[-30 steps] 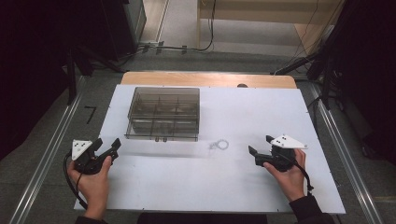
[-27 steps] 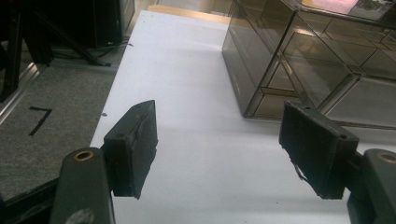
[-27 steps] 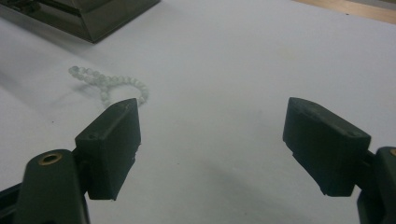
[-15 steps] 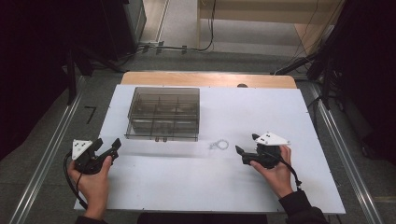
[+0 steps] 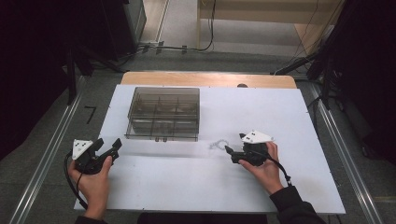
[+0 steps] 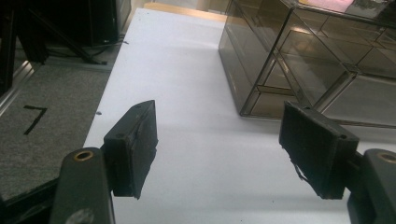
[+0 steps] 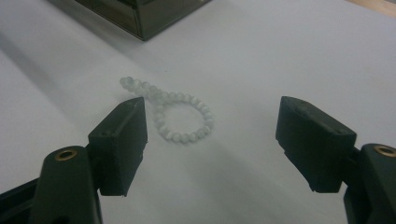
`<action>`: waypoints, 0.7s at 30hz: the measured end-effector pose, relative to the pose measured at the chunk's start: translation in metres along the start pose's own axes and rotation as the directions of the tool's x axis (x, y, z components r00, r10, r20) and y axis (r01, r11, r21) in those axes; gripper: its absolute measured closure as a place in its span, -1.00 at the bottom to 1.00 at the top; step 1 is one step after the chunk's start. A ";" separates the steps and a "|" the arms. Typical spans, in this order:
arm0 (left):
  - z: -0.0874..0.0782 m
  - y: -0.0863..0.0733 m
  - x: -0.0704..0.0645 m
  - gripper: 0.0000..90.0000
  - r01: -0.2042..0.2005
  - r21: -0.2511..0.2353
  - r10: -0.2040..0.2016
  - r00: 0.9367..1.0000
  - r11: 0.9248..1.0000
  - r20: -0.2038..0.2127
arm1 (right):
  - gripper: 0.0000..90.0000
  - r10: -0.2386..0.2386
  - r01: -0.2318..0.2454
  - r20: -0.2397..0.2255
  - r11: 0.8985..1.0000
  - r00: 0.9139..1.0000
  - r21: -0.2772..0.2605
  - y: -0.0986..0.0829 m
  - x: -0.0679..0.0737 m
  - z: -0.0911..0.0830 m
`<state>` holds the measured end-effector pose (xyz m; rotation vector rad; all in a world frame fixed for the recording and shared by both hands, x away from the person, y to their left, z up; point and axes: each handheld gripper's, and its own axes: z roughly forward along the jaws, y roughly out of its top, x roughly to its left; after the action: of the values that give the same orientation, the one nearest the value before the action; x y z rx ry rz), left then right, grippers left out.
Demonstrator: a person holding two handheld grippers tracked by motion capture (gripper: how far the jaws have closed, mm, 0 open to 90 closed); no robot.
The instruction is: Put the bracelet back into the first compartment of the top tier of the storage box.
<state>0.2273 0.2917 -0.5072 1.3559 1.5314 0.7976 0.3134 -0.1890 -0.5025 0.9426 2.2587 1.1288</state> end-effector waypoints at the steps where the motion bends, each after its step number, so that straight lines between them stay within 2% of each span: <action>1: 0.000 0.000 0.000 -0.36 -0.001 0.001 0.001 1.000 1.000 0.000 | -0.47 0.000 0.000 0.000 1.000 1.000 0.002 0.001 0.001 0.001; 21: 0.001 0.000 0.001 -0.36 0.009 0.004 -0.009 1.000 1.000 0.010 | -0.33 -0.055 0.055 -0.034 0.998 0.998 0.018 0.012 0.017 0.023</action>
<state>0.2280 0.2926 -0.5081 1.3529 1.5312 0.7818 0.3213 -0.1586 -0.5071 0.8698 2.3112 1.1086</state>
